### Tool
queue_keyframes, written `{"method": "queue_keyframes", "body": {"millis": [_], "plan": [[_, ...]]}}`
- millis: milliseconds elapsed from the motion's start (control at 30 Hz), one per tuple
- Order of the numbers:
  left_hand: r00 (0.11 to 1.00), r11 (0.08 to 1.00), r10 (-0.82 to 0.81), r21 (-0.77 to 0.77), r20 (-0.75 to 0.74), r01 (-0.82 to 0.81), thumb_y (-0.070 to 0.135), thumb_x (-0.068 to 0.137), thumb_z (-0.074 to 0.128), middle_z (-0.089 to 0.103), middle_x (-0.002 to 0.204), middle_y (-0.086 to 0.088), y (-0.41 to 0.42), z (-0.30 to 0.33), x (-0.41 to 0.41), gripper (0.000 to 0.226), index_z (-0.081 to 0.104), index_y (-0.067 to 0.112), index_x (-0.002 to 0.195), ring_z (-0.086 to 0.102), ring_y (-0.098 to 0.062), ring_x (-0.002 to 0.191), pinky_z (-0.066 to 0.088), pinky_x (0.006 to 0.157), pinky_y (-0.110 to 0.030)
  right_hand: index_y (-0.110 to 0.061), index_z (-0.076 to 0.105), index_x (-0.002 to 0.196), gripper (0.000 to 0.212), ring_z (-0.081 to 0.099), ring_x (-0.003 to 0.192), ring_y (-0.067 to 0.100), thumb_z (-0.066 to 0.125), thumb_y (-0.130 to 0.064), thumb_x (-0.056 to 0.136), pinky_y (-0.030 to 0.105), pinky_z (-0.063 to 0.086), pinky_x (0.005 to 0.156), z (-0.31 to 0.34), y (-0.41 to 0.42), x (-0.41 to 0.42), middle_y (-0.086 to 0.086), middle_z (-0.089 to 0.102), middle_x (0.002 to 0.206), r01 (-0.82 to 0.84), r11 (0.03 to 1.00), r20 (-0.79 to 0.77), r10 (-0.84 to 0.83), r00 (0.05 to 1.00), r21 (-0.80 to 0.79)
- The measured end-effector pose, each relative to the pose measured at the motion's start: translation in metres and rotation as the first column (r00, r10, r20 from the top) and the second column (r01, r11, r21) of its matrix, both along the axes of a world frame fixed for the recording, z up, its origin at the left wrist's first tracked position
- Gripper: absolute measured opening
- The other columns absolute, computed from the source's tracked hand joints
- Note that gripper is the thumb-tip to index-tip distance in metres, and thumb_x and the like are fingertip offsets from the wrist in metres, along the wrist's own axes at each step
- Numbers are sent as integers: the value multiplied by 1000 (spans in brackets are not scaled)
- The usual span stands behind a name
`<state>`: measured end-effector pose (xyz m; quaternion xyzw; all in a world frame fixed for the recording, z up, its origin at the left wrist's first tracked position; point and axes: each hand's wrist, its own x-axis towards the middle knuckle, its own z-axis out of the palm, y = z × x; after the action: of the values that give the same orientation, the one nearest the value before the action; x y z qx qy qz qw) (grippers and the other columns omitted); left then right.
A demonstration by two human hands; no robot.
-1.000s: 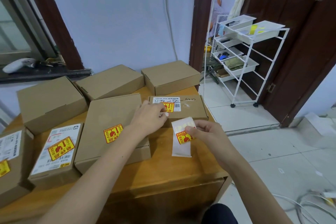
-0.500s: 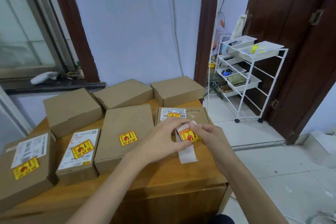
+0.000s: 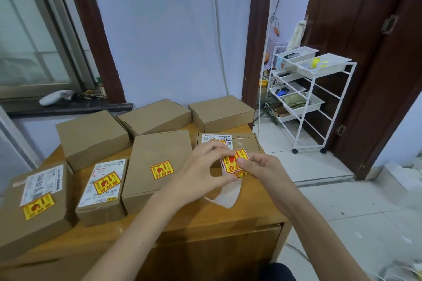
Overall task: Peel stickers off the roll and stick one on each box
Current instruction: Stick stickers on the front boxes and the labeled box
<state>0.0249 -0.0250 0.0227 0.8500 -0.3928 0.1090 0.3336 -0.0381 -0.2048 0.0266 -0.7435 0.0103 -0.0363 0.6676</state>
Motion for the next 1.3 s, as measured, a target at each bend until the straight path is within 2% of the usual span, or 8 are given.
{"method": "queue_keyframes", "body": {"millis": [100, 200, 333, 500, 700, 1033, 1167, 1300], "plan": [[999, 1000, 18, 7, 52, -19, 44, 83, 68, 54, 123, 14, 2, -1, -2, 44, 60, 30, 124, 43, 2, 113, 35, 93, -13, -15, 73, 107, 23, 70, 91, -1, 63, -26, 89, 17, 45, 81, 3, -2, -1, -4, 78, 97, -53, 999, 14, 53, 999, -14], [999, 999, 40, -11, 32, -40, 44, 84, 68, 56, 126, 20, 6, -2, -2, 45, 60, 32, 126, 44, 3, 117, 37, 97, -18, -16, 67, 117, 27, 70, 100, 2, 65, -15, 89, 8, 50, 79, 4, -7, -3, -5, 77, 105, -147, 988, 7, 148, 989, -57], [999, 999, 51, -4, 14, -51, 45, 84, 66, 57, 126, 22, 4, -2, -8, 46, 58, 34, 128, 41, 9, 114, 35, 97, -16, -15, 69, 114, 25, 71, 96, 1, 63, -11, 91, 4, 49, 76, 3, -8, -3, -6, 78, 100, -107, 989, 41, 112, 993, -107], [997, 998, 64, -7, 32, -64, 42, 85, 66, 59, 129, 15, 1, -2, -10, 42, 61, 29, 125, 43, 5, 118, 34, 97, -15, -12, 70, 113, 24, 72, 92, 2, 63, -11, 90, 5, 49, 74, -3, -7, -1, -3, 79, 98, -55, 997, 64, 59, 996, -55], [986, 993, 117, -27, 120, -114, 35, 86, 67, 58, 114, 7, 5, -13, -12, 35, 67, 20, 117, 43, 1, 110, 36, 88, -10, -12, 70, 112, 22, 72, 91, 5, 63, -11, 91, 8, 52, 75, -7, 0, 2, -2, 79, 97, -42, 999, 56, 44, 997, -29], [984, 993, 115, -33, 134, -112, 37, 85, 66, 63, 111, 6, 12, -8, -10, 32, 71, 21, 113, 52, -7, 108, 49, 85, -22, -15, 71, 109, 21, 73, 85, 0, 63, -11, 90, 6, 51, 69, -6, 5, 2, -7, 79, 91, -47, 999, 36, 47, 998, -22], [987, 991, 74, 97, 140, -89, 46, 86, 64, 55, 126, 12, 13, -8, -11, 46, 58, 30, 128, 39, 4, 114, 30, 86, -5, -14, 72, 109, 20, 72, 87, 1, 64, -12, 90, 4, 49, 69, -6, 3, 1, -4, 79, 95, -33, 999, 38, 33, 999, -26], [982, 992, 99, 63, 160, -110, 40, 87, 65, 58, 127, 10, 12, -9, -12, 41, 59, 28, 126, 45, -3, 118, 27, 85, -3, -19, 72, 106, 18, 72, 87, -2, 64, -14, 90, 3, 49, 69, -4, 3, 2, -8, 79, 93, -31, 999, 43, 33, 999, -35]]}}
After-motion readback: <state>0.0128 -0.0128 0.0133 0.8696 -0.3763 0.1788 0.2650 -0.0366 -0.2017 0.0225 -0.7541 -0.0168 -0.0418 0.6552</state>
